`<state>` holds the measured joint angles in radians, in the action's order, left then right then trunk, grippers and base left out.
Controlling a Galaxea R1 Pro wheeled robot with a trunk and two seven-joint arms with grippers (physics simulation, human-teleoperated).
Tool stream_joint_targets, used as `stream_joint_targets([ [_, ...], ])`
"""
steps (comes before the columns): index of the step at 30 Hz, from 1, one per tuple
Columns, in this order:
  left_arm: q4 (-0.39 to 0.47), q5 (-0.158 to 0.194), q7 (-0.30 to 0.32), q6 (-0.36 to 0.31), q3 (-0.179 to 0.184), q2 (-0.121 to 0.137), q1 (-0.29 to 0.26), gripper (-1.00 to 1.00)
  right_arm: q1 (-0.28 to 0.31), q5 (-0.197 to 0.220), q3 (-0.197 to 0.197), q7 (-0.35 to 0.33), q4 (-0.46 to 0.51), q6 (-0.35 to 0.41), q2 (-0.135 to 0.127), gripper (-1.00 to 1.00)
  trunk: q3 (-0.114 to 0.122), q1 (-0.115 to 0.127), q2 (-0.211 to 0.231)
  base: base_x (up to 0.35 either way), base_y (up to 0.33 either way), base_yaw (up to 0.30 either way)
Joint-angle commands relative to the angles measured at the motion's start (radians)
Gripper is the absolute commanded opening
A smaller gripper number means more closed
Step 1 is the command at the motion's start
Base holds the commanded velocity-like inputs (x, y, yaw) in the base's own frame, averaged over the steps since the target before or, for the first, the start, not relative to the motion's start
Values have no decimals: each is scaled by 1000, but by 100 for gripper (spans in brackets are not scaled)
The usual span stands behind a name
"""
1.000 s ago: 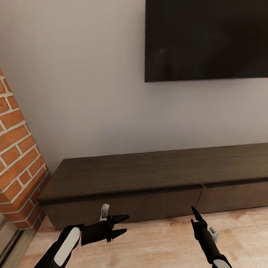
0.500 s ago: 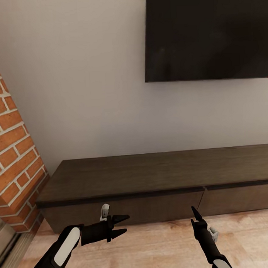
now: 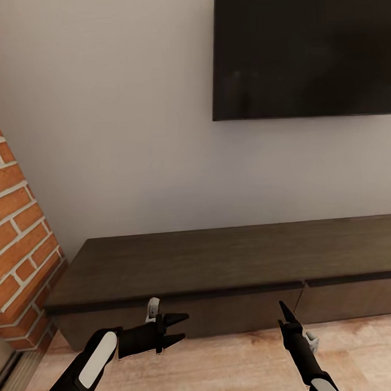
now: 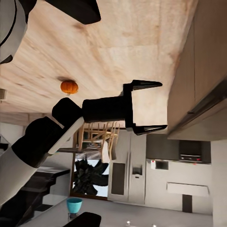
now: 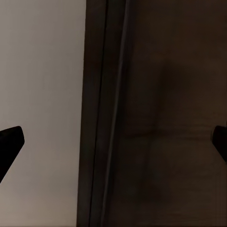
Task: Place each of the two pumpkins and all three candles from the living room inside a cabinet in the living room (use any cabinet), then make sure every cabinet is closed, and position the cauldron so it is next to a table in the living room.
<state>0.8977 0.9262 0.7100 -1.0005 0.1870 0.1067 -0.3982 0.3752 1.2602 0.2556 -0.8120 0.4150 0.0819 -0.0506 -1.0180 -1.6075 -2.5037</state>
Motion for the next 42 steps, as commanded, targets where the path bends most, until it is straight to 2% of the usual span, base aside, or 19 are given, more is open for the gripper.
stream_joint_targets([
  [1,0,0,3,-3,2,1,-1,100,1,10,1,-4,-1,9,0,100,-1,0,0,265,0,0],
  [10,0,0,3,-3,2,1,-1,100,1,10,1,-4,-1,9,0,100,-1,0,0,205,0,0],
  [28,0,0,3,-3,2,1,-1,100,1,11,1,0,-4,-11,-1,100,-1,0,0,63,0,0],
  [34,0,0,3,-3,2,1,-1,100,1,11,1,39,-4,-14,-1,100,-1,0,0,4,0,0],
  [42,0,0,3,-3,2,1,-1,100,1,11,1,46,-4,-14,-1,100,-1,0,0,1,0,0],
])
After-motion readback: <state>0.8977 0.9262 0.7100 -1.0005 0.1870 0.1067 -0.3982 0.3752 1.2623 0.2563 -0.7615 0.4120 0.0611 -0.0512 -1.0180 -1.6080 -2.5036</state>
